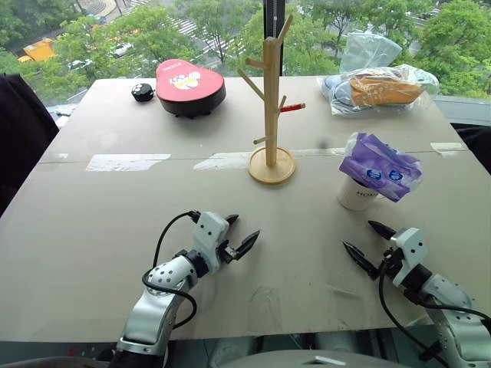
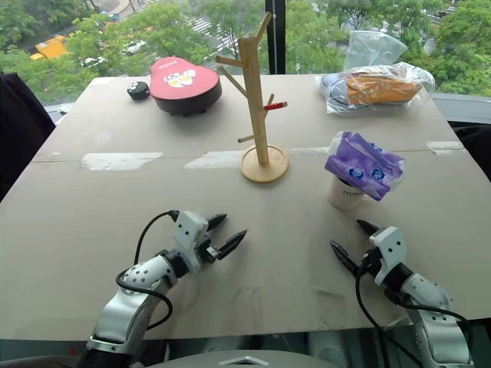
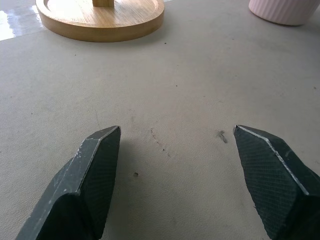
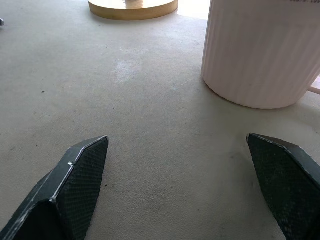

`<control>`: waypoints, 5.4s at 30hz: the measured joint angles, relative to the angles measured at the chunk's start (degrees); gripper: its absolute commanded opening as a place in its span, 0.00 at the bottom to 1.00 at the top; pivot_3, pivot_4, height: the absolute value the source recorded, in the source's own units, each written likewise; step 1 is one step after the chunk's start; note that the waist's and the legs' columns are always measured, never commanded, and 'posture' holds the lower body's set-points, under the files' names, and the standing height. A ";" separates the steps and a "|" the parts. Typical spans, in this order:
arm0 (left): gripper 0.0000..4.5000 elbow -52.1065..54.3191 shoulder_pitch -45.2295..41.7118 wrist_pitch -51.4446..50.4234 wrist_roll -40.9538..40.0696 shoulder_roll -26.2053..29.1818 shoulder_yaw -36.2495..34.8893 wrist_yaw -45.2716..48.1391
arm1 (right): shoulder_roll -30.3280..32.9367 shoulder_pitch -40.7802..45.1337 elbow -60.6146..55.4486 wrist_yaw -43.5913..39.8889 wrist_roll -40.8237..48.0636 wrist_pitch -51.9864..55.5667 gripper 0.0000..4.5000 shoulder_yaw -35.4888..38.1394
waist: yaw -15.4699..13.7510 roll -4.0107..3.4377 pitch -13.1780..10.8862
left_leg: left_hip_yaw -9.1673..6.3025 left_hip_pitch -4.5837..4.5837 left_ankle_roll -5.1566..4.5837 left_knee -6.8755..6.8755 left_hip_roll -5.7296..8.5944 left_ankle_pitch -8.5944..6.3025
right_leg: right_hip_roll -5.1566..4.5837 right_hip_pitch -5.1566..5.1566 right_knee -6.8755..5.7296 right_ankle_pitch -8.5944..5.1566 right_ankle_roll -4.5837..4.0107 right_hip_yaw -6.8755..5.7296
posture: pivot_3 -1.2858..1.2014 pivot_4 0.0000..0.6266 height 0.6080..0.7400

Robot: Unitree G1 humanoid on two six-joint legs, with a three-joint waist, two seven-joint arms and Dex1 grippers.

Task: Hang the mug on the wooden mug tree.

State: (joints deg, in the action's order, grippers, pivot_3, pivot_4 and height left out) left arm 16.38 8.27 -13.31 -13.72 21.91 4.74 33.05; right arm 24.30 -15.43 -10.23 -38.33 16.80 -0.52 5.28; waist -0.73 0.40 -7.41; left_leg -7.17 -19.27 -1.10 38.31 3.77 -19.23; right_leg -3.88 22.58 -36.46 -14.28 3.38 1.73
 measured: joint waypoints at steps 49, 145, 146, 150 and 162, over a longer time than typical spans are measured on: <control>0.82 10.67 -25.96 -15.85 -16.95 13.11 1.42 22.00 | 19.77 15.12 -27.72 7.55 6.97 22.95 0.99 11.24 | 0.06 0.10 -0.61 | -0.39 -0.53 0.00 0.14 0.02 0.01 | 0.00 0.12 0.29 0.02 0.00 -0.45 | 0.52 0.24 1.00; 0.82 -1.37 -38.49 -12.90 -5.51 -0.82 13.38 14.91 | 0.73 30.83 23.51 -0.24 4.52 15.93 0.01 10.39 | 0.63 0.09 -0.66 | -0.42 -0.60 -0.03 0.72 0.24 0.00 | 0.19 0.31 -0.14 0.10 0.10 -0.04 | 0.52 0.24 1.00; 0.82 -1.10 -37.82 -12.90 -5.50 -0.59 13.06 14.41 | 1.33 30.95 23.96 -0.70 4.20 15.77 0.01 9.90 | 0.70 0.09 -0.66 | -0.42 -0.61 -0.03 0.72 0.24 0.00 | 0.18 0.31 -0.14 0.10 0.10 -0.03 | 0.52 0.24 1.00; 0.82 -0.32 -34.54 -13.09 -5.45 0.15 12.00 12.83 | 2.37 31.00 23.90 -1.42 4.00 15.32 0.01 9.59 | 0.88 0.09 -0.66 | -0.43 -0.60 -0.03 0.72 0.23 0.00 | 0.06 0.34 -0.18 0.10 0.10 -0.04 | 0.52 0.24 1.00; 0.82 1.02 -20.15 2.61 -2.52 -9.08 4.23 0.83 | 15.82 50.82 12.97 -14.41 -0.47 12.27 0.01 -2.26 | 1.46 0.12 -0.67 | -0.44 -0.67 -0.02 0.61 0.23 0.00 | 0.08 0.55 -0.14 0.11 0.11 0.13 | 0.52 0.24 1.00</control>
State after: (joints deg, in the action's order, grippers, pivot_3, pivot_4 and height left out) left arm 17.39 -11.89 -10.70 -16.24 12.83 8.96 33.88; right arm 40.12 35.39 2.74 -52.73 16.33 11.75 3.02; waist 0.73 0.52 -8.07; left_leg -7.60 -19.93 -1.12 38.92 4.00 -19.24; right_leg -3.80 23.13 -36.60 -14.17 3.49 1.86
